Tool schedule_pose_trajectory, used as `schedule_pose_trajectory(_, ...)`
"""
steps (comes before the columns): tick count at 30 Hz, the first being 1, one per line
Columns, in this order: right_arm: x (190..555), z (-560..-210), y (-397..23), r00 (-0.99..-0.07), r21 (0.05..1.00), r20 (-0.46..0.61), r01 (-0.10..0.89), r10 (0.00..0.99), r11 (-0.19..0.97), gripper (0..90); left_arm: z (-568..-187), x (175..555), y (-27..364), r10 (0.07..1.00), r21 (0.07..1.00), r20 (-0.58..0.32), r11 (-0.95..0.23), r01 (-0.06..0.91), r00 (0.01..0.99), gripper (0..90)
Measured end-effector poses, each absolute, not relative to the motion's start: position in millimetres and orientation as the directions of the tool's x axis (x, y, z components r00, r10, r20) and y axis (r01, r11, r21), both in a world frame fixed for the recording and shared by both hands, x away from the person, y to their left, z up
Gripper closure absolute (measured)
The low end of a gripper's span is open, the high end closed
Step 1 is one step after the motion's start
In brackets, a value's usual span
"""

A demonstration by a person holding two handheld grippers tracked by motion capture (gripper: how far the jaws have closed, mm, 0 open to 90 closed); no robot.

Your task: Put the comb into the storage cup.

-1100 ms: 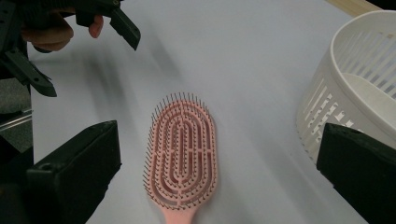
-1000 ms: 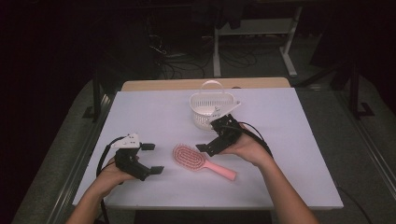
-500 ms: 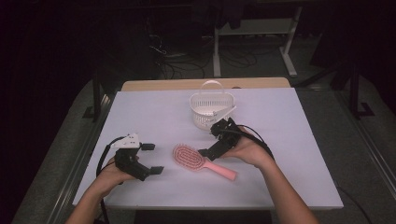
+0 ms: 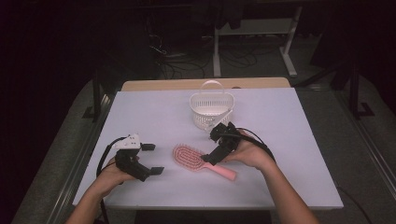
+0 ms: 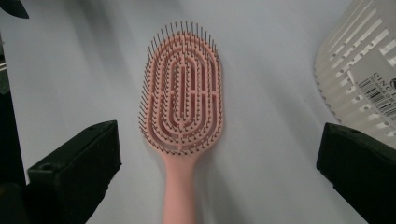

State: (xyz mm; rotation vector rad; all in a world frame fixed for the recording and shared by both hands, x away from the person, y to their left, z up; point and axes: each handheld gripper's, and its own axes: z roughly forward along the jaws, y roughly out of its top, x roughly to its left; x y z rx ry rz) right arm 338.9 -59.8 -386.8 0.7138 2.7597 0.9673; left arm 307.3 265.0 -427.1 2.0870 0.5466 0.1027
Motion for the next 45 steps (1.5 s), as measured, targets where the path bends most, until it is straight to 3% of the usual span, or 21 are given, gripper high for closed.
schedule_pose_trajectory(23,334,-400,-52,-0.884,0.498,0.020,0.414,0.468,0.762,0.6,-427,308,264,0.428,0.822,-0.130,-0.458,0.339,0.894,0.0)
schedule_pose_trajectory(45,334,-407,-45,-0.881,0.406,0.036,0.444,0.471,0.799,14.6,-426,309,266,0.432,0.823,-0.138,-0.450,0.346,0.891,0.0)
